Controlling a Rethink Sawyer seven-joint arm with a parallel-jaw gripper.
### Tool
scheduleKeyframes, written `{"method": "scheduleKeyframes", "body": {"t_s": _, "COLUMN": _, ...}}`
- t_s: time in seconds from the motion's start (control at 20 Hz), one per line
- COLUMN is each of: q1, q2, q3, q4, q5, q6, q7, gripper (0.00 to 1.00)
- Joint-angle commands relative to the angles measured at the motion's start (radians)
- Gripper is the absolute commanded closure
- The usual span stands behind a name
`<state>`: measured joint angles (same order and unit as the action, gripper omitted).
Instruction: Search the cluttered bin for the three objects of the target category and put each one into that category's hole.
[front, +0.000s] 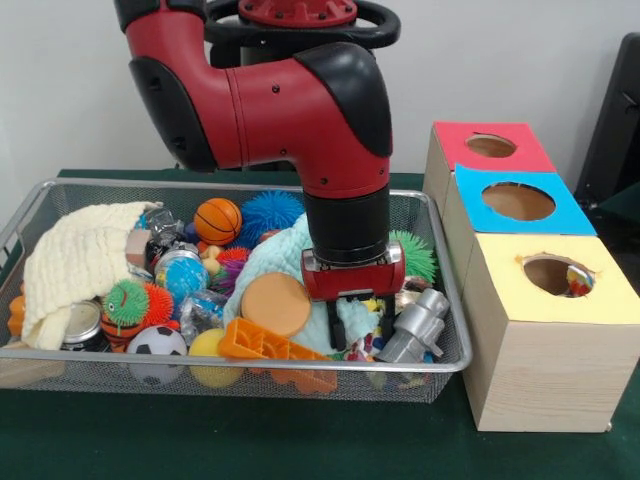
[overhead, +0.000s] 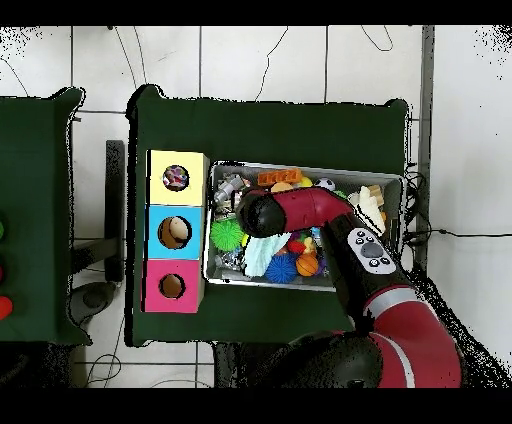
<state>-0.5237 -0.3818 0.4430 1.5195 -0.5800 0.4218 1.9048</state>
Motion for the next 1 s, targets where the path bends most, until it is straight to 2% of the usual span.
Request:
{"method": "scheduleKeyframes", "body": {"t_s": 0.05, "q1": 0.021, "q2": 0.094, "q3": 0.127, "q4": 0.028, "q5": -0.057, "q6": 0.151, "q7": -0.287, "gripper": 0.00}}
{"method": "scheduleKeyframes", "body": {"t_s": 0.3, "q1": 0.022, "q2": 0.087, "q3": 0.109, "q4": 0.015, "q5": -0.090, "q6": 0.118, "q7": -0.264, "gripper": 0.00}}
{"method": "scheduleKeyframes", "body": {"t_s": 0.5, "q1": 0.071, "q2": 0.055, "q3": 0.039, "q4": 0.001, "q5": -0.135, "q6": 0.015, "q7": -0.139, "gripper": 0.00}}
{"method": "scheduleKeyframes", "body": {"t_s": 0.55, "q1": 0.087, "q2": 0.045, "q3": 0.016, "q4": -0.002, "q5": -0.149, "q6": -0.019, "q7": -0.099, "gripper": 1.00}}
{"method": "scheduleKeyframes", "body": {"t_s": 0.75, "q1": 0.109, "q2": 0.040, "q3": -0.014, "q4": -0.004, "q5": -0.165, "q6": -0.050, "q7": -0.049, "gripper": 1.00}}
{"method": "scheduleKeyframes", "body": {"t_s": 1.0, "q1": 0.114, "q2": 0.043, "q3": -0.022, "q4": -0.007, "q5": -0.166, "q6": -0.052, "q7": -0.034, "gripper": 1.00}}
